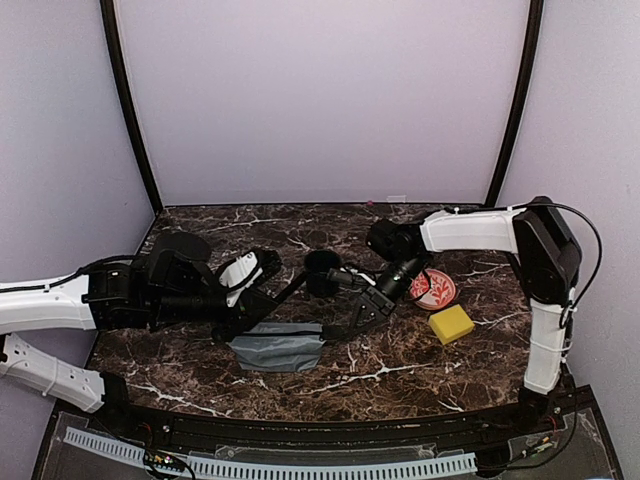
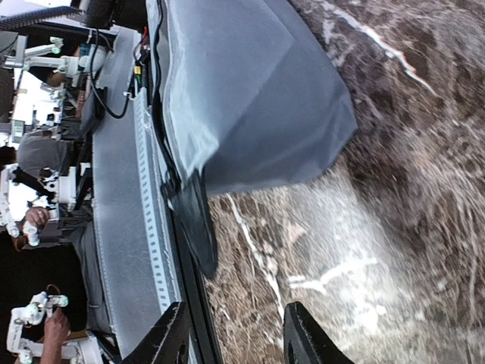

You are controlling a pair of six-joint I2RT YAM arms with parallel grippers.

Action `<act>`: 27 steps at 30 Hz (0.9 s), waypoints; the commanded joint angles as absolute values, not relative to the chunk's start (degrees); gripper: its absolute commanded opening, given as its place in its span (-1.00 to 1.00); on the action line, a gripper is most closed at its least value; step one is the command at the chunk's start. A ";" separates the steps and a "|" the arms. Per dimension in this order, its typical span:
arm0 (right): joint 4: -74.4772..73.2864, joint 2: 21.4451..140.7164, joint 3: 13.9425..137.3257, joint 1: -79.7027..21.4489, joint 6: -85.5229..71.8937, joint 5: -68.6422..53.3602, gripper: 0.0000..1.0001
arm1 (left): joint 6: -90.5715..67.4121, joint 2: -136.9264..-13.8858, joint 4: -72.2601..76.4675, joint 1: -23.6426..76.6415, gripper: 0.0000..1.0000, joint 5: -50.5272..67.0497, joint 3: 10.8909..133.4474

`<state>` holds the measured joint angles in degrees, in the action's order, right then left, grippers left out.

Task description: Sort the hair-cutting tools

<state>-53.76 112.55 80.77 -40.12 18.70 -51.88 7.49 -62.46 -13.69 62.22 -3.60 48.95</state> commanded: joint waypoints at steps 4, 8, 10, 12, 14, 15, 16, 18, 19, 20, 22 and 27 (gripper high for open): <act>-54.40 116.98 86.36 -42.40 16.85 -60.75 -0.15 | 4.94 -60.24 -8.92 62.01 -1.00 -3.01 47.27; -55.46 119.33 88.02 -42.45 16.73 -62.89 -0.20 | 5.38 -61.32 -7.34 62.05 -1.00 -1.68 47.63; -55.91 120.04 88.39 -42.50 17.09 -63.46 -0.29 | 5.73 -62.52 -6.70 62.05 -1.00 -0.86 48.32; -56.16 120.31 88.34 -42.46 17.14 -63.89 -0.49 | 6.45 -64.16 -6.59 62.05 -1.00 0.07 49.33; -56.79 119.99 88.04 -42.45 17.70 -63.65 -0.79 | 7.35 -65.87 -6.04 62.05 -1.00 1.41 50.33; -57.26 119.55 87.80 -42.39 18.20 -63.43 -0.96 | 7.91 -66.65 -5.24 62.05 -1.00 1.96 50.76; -57.82 119.02 87.46 -42.18 18.74 -63.18 -1.00 | 8.46 -67.29 -4.24 62.05 -1.00 2.85 51.06; -58.37 117.71 86.57 -41.75 19.17 -62.43 -1.00 | 9.62 -68.93 -1.13 62.04 -1.00 5.29 51.17; -58.50 117.04 86.16 -41.46 19.23 -62.03 -1.00 | 10.23 -69.62 0.39 62.05 -1.00 6.34 51.28; -58.62 116.33 85.75 -41.18 19.32 -61.47 -1.00 | 10.68 -70.56 1.76 62.05 -1.00 7.26 51.40; -58.62 115.30 85.04 -40.74 19.25 -61.19 -1.00 | 11.70 -72.52 3.64 62.05 -1.00 8.80 52.14; -60.75 114.30 84.72 -39.59 20.97 -61.16 -1.00 | 13.63 -77.01 7.41 62.05 -1.00 10.63 52.88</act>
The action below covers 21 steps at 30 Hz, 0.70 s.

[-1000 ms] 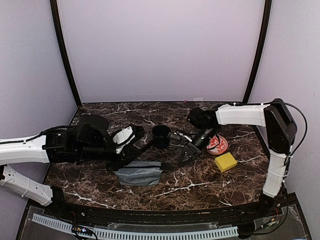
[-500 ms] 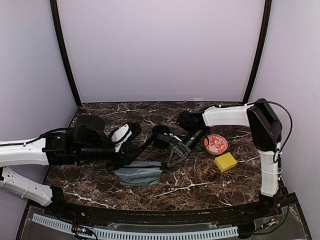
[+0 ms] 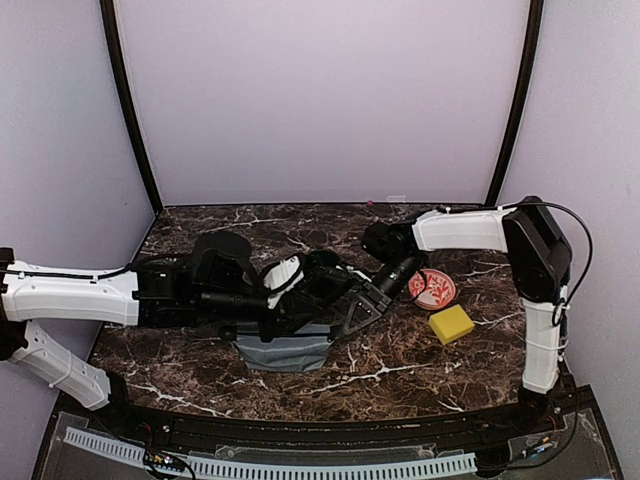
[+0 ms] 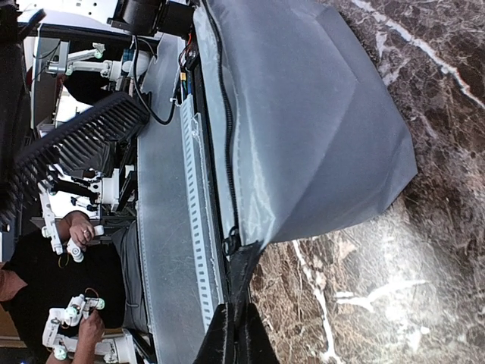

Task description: Sort the hair-cutting tools

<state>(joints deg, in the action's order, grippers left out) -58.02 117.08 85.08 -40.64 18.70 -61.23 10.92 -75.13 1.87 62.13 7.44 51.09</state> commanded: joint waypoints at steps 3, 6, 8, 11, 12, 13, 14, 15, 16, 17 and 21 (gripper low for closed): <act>-61.64 114.25 84.44 -38.44 21.82 -60.64 -1.00 | 14.28 -79.21 9.22 62.05 -1.00 10.65 53.00; -62.09 114.43 84.20 -37.55 22.37 -60.67 -1.00 | 14.56 -81.37 10.91 62.05 -1.00 10.52 53.17; -62.34 114.40 84.27 -37.28 22.67 -60.85 -1.00 | 14.89 -82.44 11.99 61.84 -1.00 10.30 53.32; -62.43 114.42 84.45 -37.10 22.85 -60.82 -1.00 | 15.28 -84.28 12.39 60.60 -1.00 11.53 54.41; -62.55 114.46 84.46 -37.04 22.93 -60.81 -1.00 | 15.58 -84.79 12.72 60.23 -1.00 12.31 54.69; -62.59 114.53 84.54 -37.08 23.02 -60.80 -1.00 | 15.89 -85.34 12.87 59.94 -1.00 13.08 54.91; -62.66 114.52 84.55 -36.97 23.01 -60.89 -1.00 | 16.11 -85.91 12.89 59.68 -1.00 13.90 55.34; -62.65 114.60 84.55 -36.92 23.09 -60.92 -1.00 | 16.37 -86.52 12.65 59.41 -1.00 14.76 55.62; -62.74 114.65 84.48 -36.91 23.12 -60.91 -1.00 | 16.44 -87.12 12.23 59.26 -1.00 15.41 56.23; -62.75 114.68 84.46 -36.91 23.23 -60.92 -1.00 | 16.41 -87.72 11.95 59.12 -1.00 15.99 56.72; -62.75 114.59 84.38 -36.88 23.50 -61.16 -1.00 | 16.61 -89.53 11.64 58.89 -1.00 17.14 57.72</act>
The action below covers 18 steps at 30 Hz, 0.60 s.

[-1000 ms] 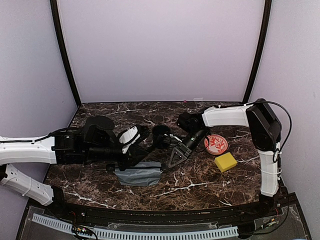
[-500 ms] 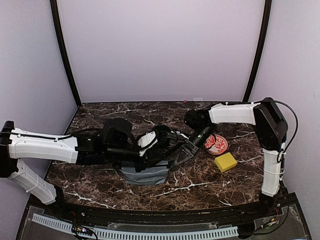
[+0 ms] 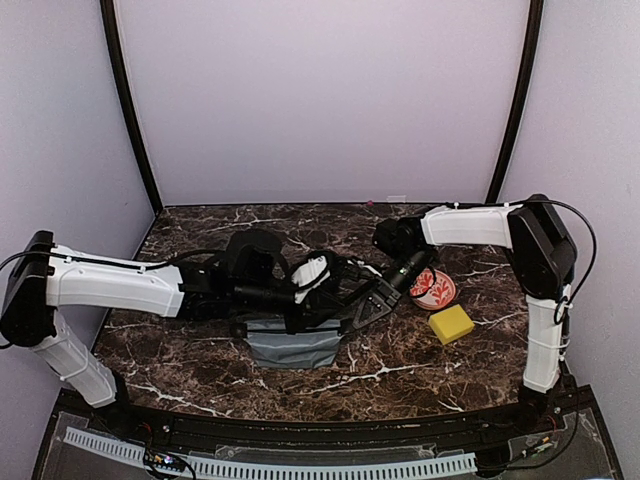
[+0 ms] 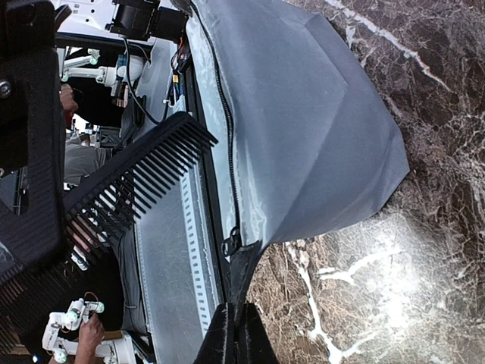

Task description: Sort the hair-cutting tools

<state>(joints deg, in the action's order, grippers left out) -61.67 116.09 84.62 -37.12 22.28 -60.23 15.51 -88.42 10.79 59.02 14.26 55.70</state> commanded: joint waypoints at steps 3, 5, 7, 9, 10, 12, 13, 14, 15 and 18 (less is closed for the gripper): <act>-62.91 114.35 84.21 -36.89 23.65 -61.16 -1.00 | 17.33 -90.44 11.07 58.80 -1.00 17.25 58.45; -63.00 114.22 84.04 -36.68 23.79 -61.25 -1.00 | 18.09 -91.11 9.70 58.72 -1.00 17.40 59.15; -63.13 114.21 83.86 -36.52 23.92 -61.30 -1.00 | 19.00 -91.55 8.00 58.71 -1.00 17.12 59.78; -63.19 114.24 83.68 -36.48 24.12 -61.28 -1.00 | 19.89 -91.77 6.77 58.71 -1.00 16.70 59.90; -63.23 114.23 83.61 -36.41 24.10 -61.39 -1.00 | 20.19 -91.69 6.24 58.71 -1.00 16.48 59.87; -63.27 114.21 83.63 -36.39 24.17 -61.51 -1.00 | 20.70 -91.66 5.19 58.63 -1.00 16.00 59.73; -63.28 114.18 83.67 -36.40 24.19 -61.49 -1.00 | 20.97 -91.53 4.48 58.58 -1.00 15.78 59.69; -63.26 114.18 83.74 -36.38 24.23 -61.54 -1.00 | 21.19 -91.45 3.81 58.54 -1.00 15.35 59.72; -63.30 114.30 83.80 -36.33 24.25 -61.55 -1.00 | 21.45 -91.27 2.99 58.54 -1.00 14.89 59.68; -63.39 114.50 83.92 -36.32 24.43 -61.78 -1.00 | 22.27 -90.27 0.87 58.38 -1.00 13.73 59.27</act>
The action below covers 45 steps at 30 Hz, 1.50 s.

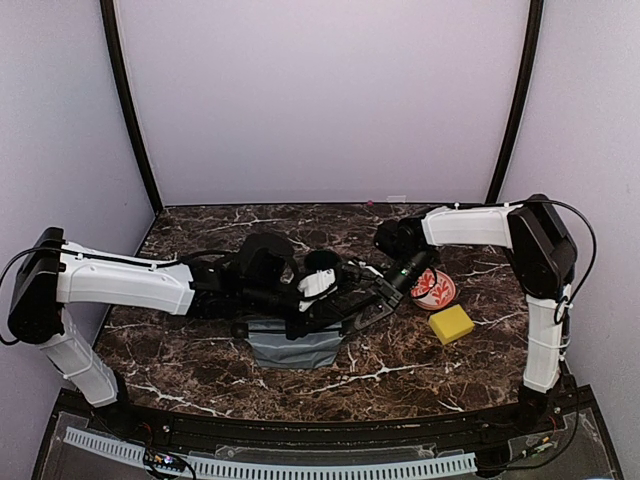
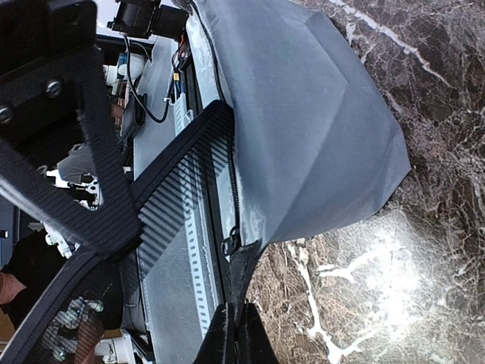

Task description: Sort the hair-cutting tools

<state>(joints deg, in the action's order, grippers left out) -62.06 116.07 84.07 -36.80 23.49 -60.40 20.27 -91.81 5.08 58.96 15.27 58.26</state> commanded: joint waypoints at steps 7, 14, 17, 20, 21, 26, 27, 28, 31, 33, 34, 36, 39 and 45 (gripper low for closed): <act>-64.05 114.70 83.98 -36.06 25.04 -61.98 -1.00 | 22.35 -87.56 -2.87 58.19 -1.00 12.82 57.18; -64.15 114.36 83.63 -35.37 25.47 -61.90 -1.00 | 21.24 -83.09 -6.20 58.26 -1.00 10.15 53.26; -64.11 114.21 83.65 -35.05 25.55 -62.01 -1.00 | 21.09 -81.42 -7.95 58.19 -1.00 8.83 51.64; -64.15 114.25 83.67 -34.94 25.57 -62.05 -1.00 | 21.04 -80.16 -9.74 58.18 -1.00 7.87 50.39; -64.10 114.33 83.67 -34.91 25.58 -62.05 -1.00 | 20.91 -79.88 -10.23 58.18 -1.00 7.66 50.05; -64.03 114.42 83.75 -34.81 25.52 -62.21 -1.00 | 20.38 -79.66 -12.88 58.21 -1.00 6.57 49.54; -64.12 114.41 83.76 -34.84 25.56 -62.20 -1.00 | 20.38 -79.90 -13.65 58.21 -1.00 6.31 49.75; -64.12 114.32 83.79 -34.81 25.54 -62.17 -1.00 | 20.33 -80.16 -14.49 58.24 -1.00 5.91 49.97; -64.05 114.20 83.60 -34.76 25.66 -61.99 -1.00 | 20.15 -81.60 -17.23 58.27 -1.00 4.47 51.13; -63.94 114.14 83.41 -34.75 25.60 -62.03 -1.00 | 20.55 -82.55 -19.05 58.27 -1.00 4.39 52.09; -63.94 114.17 83.45 -34.74 25.58 -62.03 -1.00 | 20.77 -82.95 -19.61 58.27 -1.00 4.39 52.27; -63.93 114.13 83.56 -34.77 25.50 -62.05 -1.00 | 21.11 -83.50 -20.13 58.27 -1.00 4.37 52.52; -63.94 114.00 83.74 -34.75 25.47 -62.14 -1.00 | 21.25 -84.35 -20.47 58.27 -1.00 3.89 53.17; -63.87 113.95 83.58 -34.78 25.48 -62.16 -1.00 | 21.30 -87.90 -23.21 58.42 -1.00 2.45 55.75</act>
